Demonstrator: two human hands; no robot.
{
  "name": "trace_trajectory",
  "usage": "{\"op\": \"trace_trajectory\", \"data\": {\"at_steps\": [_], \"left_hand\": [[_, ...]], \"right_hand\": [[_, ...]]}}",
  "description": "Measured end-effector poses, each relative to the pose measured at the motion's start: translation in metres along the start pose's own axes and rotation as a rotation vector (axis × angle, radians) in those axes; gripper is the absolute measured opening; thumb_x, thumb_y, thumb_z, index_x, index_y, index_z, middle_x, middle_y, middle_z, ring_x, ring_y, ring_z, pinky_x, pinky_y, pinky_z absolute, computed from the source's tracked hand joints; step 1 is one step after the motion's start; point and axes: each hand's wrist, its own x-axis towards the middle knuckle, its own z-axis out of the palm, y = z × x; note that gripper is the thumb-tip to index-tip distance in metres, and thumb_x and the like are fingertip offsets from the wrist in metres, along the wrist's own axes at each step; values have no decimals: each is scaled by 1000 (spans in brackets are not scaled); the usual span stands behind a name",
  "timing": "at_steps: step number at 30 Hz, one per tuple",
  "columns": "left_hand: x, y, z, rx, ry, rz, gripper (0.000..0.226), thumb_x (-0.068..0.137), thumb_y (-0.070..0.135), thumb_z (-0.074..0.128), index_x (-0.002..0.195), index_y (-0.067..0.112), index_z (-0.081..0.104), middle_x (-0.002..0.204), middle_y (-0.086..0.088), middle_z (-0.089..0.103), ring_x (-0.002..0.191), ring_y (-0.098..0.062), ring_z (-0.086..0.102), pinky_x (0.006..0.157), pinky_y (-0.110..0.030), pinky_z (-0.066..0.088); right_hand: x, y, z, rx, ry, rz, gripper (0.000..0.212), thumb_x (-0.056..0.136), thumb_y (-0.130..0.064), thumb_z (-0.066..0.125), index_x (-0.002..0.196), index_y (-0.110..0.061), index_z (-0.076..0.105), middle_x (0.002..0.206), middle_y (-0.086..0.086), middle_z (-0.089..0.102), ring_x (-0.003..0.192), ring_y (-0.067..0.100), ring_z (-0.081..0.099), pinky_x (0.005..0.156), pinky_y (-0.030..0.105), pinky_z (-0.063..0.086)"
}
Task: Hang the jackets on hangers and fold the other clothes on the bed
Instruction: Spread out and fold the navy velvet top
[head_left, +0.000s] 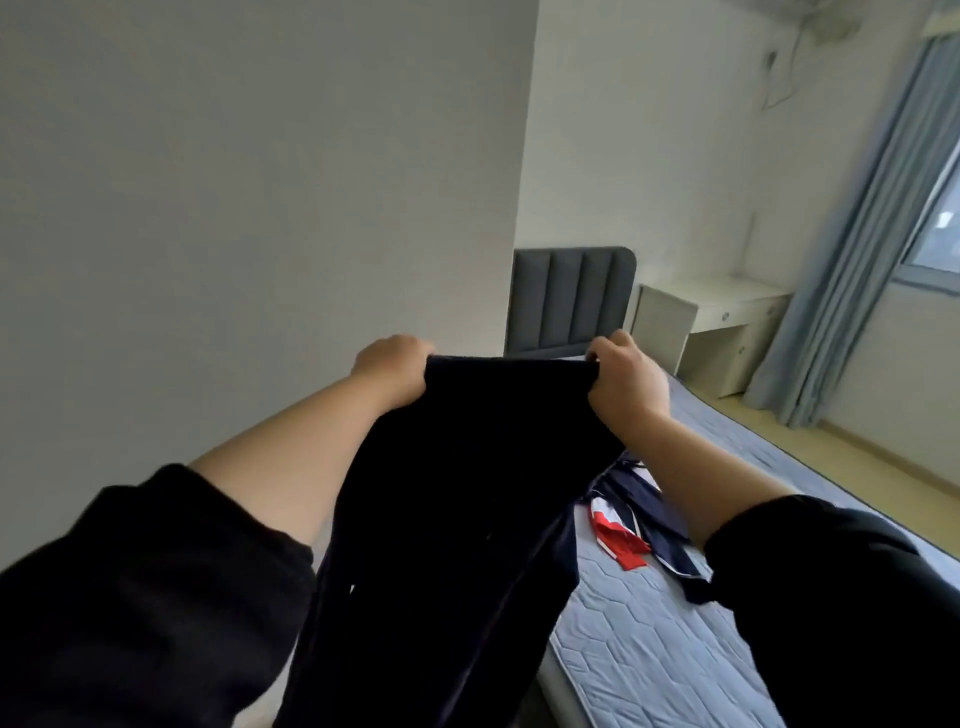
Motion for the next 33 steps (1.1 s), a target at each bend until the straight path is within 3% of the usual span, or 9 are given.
{"op": "trace_trajectory", "data": {"at_steps": [2, 6, 10, 14, 18, 23, 25, 29, 33], "left_hand": [[-12, -7, -8, 26, -115, -77, 15, 80, 9, 48, 79, 19, 60, 91, -7, 65, 82, -29, 59, 67, -28, 40], [-26, -15, -21, -67, 179, -164, 26, 77, 3, 47, 89, 18, 65, 91, -9, 64, 88, -32, 59, 69, -29, 42], [-45, -20, -14, -133, -175, -257, 20, 75, 1, 43, 65, 15, 53, 83, -11, 63, 79, -30, 58, 66, -27, 40], [-54, -16, 1, -195, -180, -326, 19, 76, 3, 41, 65, 13, 52, 73, -6, 57, 72, -27, 55, 64, -26, 39], [-54, -3, 6, -103, -272, -298, 15, 80, 6, 42, 78, 11, 56, 87, -11, 61, 78, -28, 55, 68, -27, 41], [-45, 15, 5, -52, -167, -290, 19, 82, 9, 42, 89, 12, 59, 98, -11, 62, 88, -30, 56, 76, -31, 45], [-44, 18, 16, -177, -254, -329, 18, 84, 12, 42, 91, 8, 58, 103, -16, 63, 92, -31, 59, 78, -31, 45], [-50, 19, 35, -602, -341, -342, 22, 79, 29, 57, 80, 8, 63, 86, -9, 66, 72, -23, 61, 63, -25, 43], [-48, 27, 37, -782, -597, -217, 68, 57, 71, 69, 90, 12, 69, 84, -4, 71, 79, -21, 68, 76, -29, 53]], "right_hand": [[-7, 5, -4, -56, -103, -12, 13, 82, -2, 54, 91, -8, 60, 98, 8, 52, 73, 30, 51, 57, 30, 33], [-16, 13, -8, 34, -31, 32, 10, 81, -2, 54, 87, -9, 58, 92, 5, 49, 76, 31, 53, 58, 30, 36], [-16, 29, -14, -5, -464, 248, 17, 88, -10, 49, 70, -11, 46, 81, 5, 47, 82, 25, 48, 72, 29, 39], [-24, 38, -14, 90, -383, 325, 8, 84, -5, 49, 79, -6, 55, 75, 6, 51, 76, 25, 50, 68, 28, 39], [-38, 51, -24, 37, -360, 364, 11, 80, -3, 51, 81, -5, 61, 80, 9, 58, 72, 25, 53, 64, 27, 41], [-50, 72, -34, 20, -272, 473, 18, 75, 1, 50, 81, -3, 66, 77, 11, 60, 67, 27, 53, 62, 26, 42], [-55, 79, -37, 91, -232, 542, 19, 73, 2, 49, 82, 3, 66, 72, 12, 56, 64, 27, 50, 61, 26, 40], [-75, 90, -37, 266, -157, 673, 17, 75, 2, 43, 72, 10, 58, 64, 14, 50, 63, 25, 47, 56, 28, 35], [-96, 100, -50, 241, -134, 839, 16, 81, -4, 43, 68, -1, 52, 70, 12, 54, 64, 26, 51, 58, 29, 39]]}}
